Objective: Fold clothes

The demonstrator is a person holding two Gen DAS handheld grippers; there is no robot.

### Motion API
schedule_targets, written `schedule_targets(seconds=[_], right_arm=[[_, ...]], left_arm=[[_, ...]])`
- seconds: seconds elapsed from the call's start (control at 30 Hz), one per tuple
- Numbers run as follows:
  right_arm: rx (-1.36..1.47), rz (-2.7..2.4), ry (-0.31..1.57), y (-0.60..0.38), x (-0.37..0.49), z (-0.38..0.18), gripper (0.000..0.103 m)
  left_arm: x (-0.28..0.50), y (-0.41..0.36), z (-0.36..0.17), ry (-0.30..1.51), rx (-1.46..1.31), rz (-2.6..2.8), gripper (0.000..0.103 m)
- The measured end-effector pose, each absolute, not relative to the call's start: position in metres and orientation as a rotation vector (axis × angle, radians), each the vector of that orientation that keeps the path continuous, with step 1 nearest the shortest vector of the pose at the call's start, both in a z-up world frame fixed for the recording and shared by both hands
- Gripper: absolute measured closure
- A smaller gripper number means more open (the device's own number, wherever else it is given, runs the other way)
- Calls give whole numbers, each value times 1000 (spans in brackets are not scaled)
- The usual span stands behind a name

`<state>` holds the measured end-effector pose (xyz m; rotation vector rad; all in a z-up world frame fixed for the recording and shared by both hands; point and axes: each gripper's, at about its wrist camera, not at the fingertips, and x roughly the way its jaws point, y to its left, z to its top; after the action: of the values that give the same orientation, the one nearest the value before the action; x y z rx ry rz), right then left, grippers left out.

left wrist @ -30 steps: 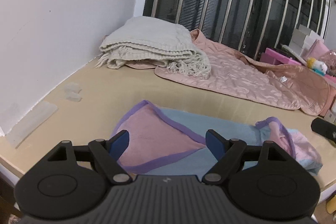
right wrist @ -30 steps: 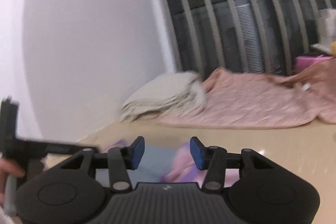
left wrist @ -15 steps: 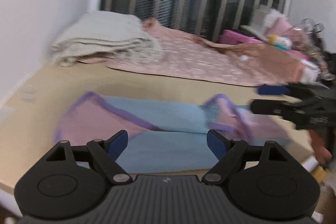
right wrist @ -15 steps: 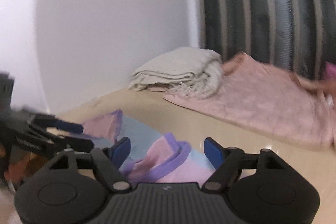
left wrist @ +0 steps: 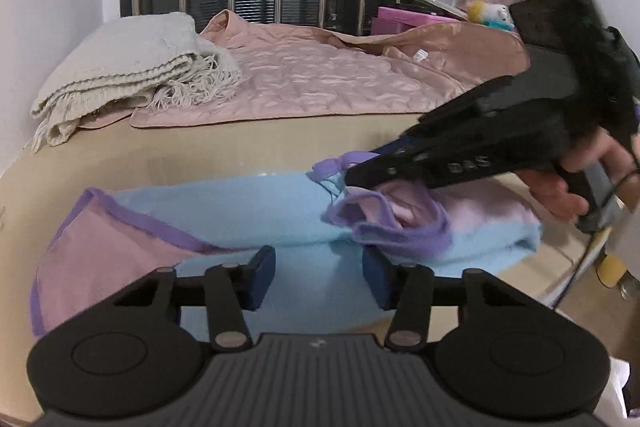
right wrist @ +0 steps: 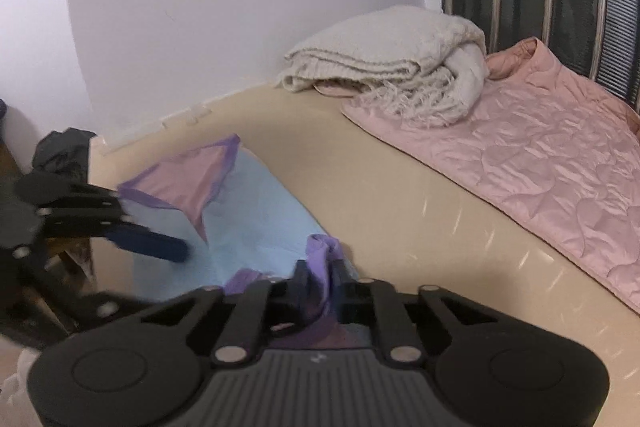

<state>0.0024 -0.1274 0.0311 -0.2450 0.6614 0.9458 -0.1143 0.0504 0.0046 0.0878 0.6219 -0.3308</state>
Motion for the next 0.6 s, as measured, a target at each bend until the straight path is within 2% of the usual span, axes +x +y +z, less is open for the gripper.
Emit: schedule_targets(seconds=[0.17,0.23,0.3,0.37,0.43,0.5,0.6], right_arm=[[-240,1001,665,-121,9,37,95],[-279,1032,692,-116,6,33,91],[-309,1025,699,-112,4,28,80],[-330,1013,704,-108,2,26,74],[-358,989,674,-108,-2,39,65],[-372,1009,598,-112,-7,60,48],[-411,1026,532,-97,2,89,42]], left_arm=[[-114,49,0,612,107,-278,55],[-115,56,-1,604,88,-255,54],[-118,64,0,590,59,-226,53],[-125,78,7,565,38,-179,50],[-136,98,14,539,8,-102,37],[-147,121,19,526,-37,-16,29],[-153,149,16,556,-104,119,27]])
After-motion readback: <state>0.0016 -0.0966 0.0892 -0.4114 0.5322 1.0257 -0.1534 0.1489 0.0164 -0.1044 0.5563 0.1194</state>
